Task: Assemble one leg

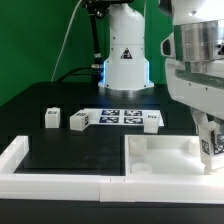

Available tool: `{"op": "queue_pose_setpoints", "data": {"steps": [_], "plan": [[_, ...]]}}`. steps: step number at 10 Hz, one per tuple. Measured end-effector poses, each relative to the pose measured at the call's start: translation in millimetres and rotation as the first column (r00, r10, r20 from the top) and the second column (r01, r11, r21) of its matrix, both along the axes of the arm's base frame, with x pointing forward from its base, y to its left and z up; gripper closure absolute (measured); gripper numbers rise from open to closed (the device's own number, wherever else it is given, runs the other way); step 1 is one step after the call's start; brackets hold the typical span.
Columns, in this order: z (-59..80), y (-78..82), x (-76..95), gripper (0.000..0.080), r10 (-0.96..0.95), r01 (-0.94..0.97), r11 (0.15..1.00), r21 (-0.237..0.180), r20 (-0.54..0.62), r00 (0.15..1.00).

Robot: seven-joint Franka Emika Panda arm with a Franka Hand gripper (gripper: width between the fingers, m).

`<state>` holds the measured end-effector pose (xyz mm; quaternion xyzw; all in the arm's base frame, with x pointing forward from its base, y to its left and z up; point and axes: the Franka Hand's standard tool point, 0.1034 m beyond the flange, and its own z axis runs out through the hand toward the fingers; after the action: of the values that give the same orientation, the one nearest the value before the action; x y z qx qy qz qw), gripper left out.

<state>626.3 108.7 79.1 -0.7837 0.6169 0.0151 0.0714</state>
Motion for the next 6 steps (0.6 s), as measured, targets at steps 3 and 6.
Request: {"op": "queue_pose_setpoints", "data": {"steps": [3,6], "plan": [[-0.9,4.5,-1.1,0.0292,0.06,-0.06,0.998,0.003,0.005,0.998],[2.7,7.1,2.1,0.0157,0.462,-0.46,0.887,-0.038,0.055,0.885]]}}
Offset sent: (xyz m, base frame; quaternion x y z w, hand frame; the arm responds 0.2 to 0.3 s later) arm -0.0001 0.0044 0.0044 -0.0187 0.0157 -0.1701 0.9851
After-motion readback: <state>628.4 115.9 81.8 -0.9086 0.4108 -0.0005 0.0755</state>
